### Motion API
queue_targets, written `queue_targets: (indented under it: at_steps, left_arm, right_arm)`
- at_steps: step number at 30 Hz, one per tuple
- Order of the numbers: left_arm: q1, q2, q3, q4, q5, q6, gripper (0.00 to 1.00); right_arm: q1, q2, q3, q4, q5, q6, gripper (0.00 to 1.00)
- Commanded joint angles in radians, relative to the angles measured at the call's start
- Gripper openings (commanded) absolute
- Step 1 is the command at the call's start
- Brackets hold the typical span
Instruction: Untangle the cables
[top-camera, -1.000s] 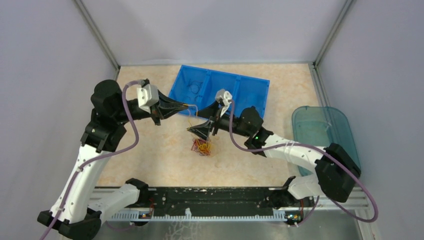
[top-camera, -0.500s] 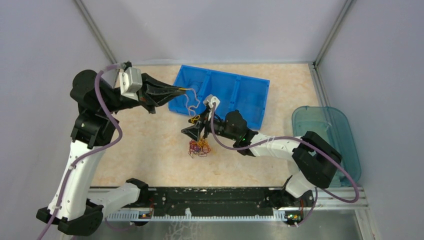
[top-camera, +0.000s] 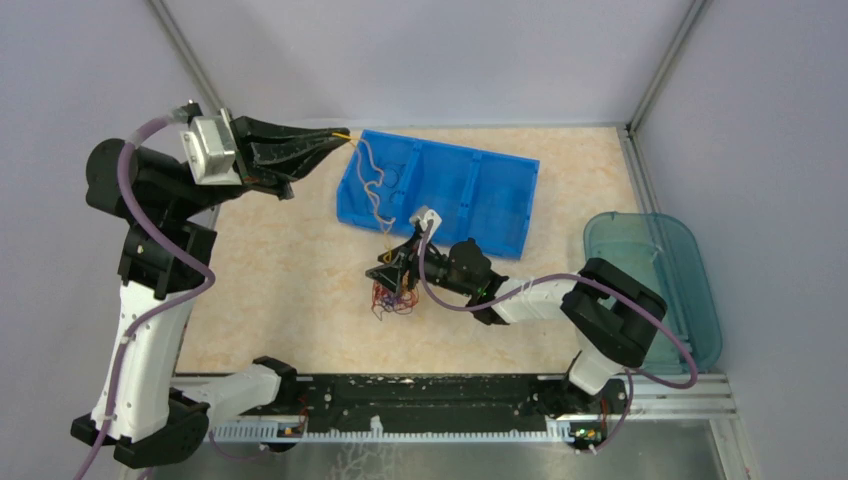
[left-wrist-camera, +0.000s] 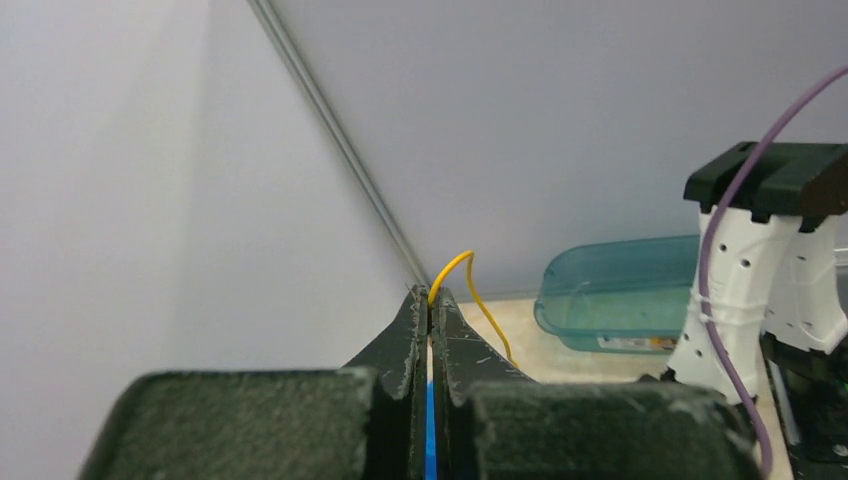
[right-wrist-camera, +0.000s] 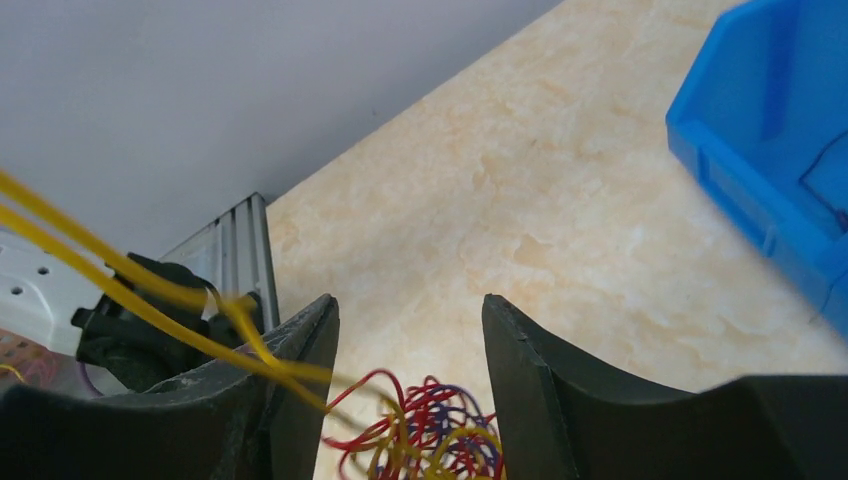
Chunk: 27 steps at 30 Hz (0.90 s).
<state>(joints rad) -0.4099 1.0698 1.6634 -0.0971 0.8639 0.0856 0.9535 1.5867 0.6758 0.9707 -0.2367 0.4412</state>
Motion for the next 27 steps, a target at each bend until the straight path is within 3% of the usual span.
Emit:
queue_targets:
  at_steps: [1,18,23,27]
  left_arm:
    - [-0.005,0.022,0.080,0.080,-0.058,-0.018,0.00]
    - [-0.004,0.126,0.347,0.223,-0.247,0.174,0.00]
    - [-0.004,0.109,0.276,0.192,-0.227,0.198,0.00]
    - [-0.004,0.092,0.198,0.191,-0.220,0.206,0.00]
  right_arm:
    - [0.029,0.034,-0.033,0.086,0.046,0.011,0.54]
    - [0.033,0.077,-0.141,0.181,0.134,0.062,0.53]
    - [0.033,-0.061,-0.125,0.087,0.165,0.029,0.65]
    - [0.032,-0.199,-0.115,-0.038,0.236,-0.012,0.82]
